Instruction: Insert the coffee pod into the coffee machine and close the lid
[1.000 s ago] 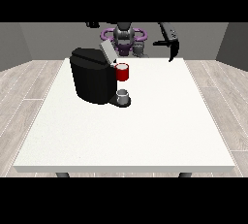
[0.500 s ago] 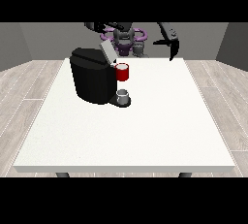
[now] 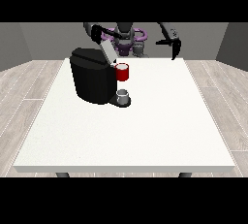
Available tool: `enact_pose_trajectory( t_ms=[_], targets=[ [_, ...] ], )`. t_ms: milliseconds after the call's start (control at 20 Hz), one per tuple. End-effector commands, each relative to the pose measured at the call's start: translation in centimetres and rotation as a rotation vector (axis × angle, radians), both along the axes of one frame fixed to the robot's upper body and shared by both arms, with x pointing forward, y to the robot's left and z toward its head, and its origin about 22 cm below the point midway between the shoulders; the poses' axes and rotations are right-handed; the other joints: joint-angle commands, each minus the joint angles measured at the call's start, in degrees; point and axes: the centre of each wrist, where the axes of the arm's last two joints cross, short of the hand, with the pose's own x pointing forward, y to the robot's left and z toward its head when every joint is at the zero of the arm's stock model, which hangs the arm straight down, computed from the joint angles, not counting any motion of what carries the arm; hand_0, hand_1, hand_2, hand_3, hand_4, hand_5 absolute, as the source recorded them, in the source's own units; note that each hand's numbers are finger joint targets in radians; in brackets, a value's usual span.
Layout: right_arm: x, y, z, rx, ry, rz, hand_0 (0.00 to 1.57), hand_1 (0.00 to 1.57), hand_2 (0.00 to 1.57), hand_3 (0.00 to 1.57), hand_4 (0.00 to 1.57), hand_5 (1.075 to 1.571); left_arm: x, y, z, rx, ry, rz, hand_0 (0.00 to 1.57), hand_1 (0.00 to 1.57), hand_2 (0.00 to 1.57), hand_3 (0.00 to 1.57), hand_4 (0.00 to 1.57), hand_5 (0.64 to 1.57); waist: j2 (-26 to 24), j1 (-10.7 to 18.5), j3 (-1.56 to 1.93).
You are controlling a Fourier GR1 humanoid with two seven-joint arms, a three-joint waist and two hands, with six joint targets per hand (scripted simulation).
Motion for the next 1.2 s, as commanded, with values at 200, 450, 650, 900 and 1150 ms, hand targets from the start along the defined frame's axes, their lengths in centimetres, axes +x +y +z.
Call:
enact_pose_trajectory(
  t_ms=[200,450,650,900,1150],
  targets=[
    [3.4,-2.5,0.4,0.032,0.000,-0.045,0.00,0.00,0.00,0.00,0.42,1.571,0.5,-0.9,1.2,0.005,-0.038,-0.019,0.00,0.00,0.00,0.00,0.37,1.571,3.3,1.7,0.00],
    [4.0,-1.8,-0.4,0.028,-0.035,-0.067,0.00,0.00,0.00,0.00,0.42,1.571,2.3,1.2,2.7,0.008,-0.105,-0.013,0.00,0.00,0.00,0.00,0.37,1.571,6.5,1.4,0.00],
    [4.7,-1.9,0.6,0.024,-0.086,-0.041,0.00,0.00,0.00,0.00,0.44,1.571,1.8,1.7,1.8,-0.002,-0.111,0.005,0.00,0.00,0.00,0.00,0.39,1.571,8.3,1.5,-0.01],
    [5.9,-3.2,1.2,0.005,-0.066,-0.069,0.00,0.00,0.00,0.00,0.32,1.571,3.5,-0.4,4.1,0.004,-0.096,-0.047,0.00,0.00,0.00,0.00,0.35,1.571,8.6,4.3,0.02],
    [5.0,1.3,0.9,0.010,-0.014,0.017,0.00,0.00,0.00,0.00,0.43,1.571,2.7,1.6,2.0,0.003,-0.034,0.028,0.00,0.00,0.00,0.00,0.38,1.571,5.9,1.3,-0.02]
  ],
)
